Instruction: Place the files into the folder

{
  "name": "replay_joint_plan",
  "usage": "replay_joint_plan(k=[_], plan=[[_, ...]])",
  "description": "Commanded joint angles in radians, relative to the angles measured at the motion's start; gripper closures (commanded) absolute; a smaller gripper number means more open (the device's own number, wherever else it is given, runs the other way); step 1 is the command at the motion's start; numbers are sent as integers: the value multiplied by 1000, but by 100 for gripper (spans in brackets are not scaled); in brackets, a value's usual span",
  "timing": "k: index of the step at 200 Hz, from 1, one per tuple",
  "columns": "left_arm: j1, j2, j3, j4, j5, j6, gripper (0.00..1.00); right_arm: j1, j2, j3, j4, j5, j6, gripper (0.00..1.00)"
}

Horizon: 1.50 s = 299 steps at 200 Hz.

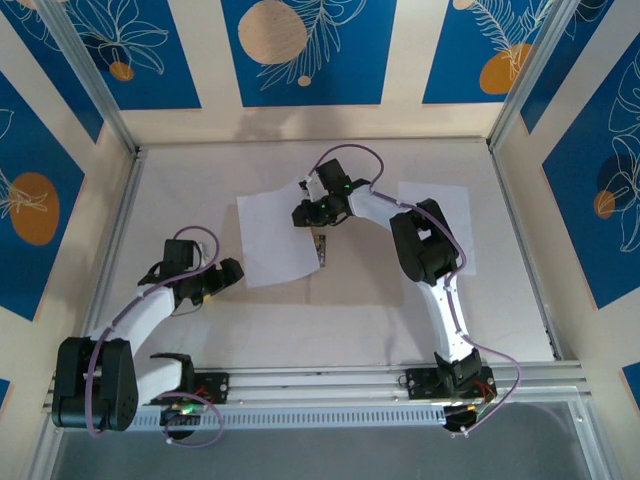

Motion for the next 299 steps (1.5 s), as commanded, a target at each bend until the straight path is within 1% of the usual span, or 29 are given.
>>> replay_joint_plan(k=[1,35,75,101,158,201,221,299], plan=[[18,0,4,-23,9,26,4,-10,17,57,-24,-23,12,72],[18,2,6,-22,9,26,5,-17,35,92,-33,-20,12,74],[18,-1,7,-24,9,25,4,-14,43,112,-54,-19,9,91],[18,-3,12,-26,8,25,4,-7,12,87,-55,10,1,97],[18,3,32,-29,-40,47,4,8,-110,-41,-8,82,29,100],[18,28,32,-23,-26,61,4,22,-184,-150,60,122,117,100],[18,25,30,-27,-27,67,4,31,-205,-188,84,141,112,100],[18,31,25,-17,-15,70,4,39,-201,-254,148,126,21,100]])
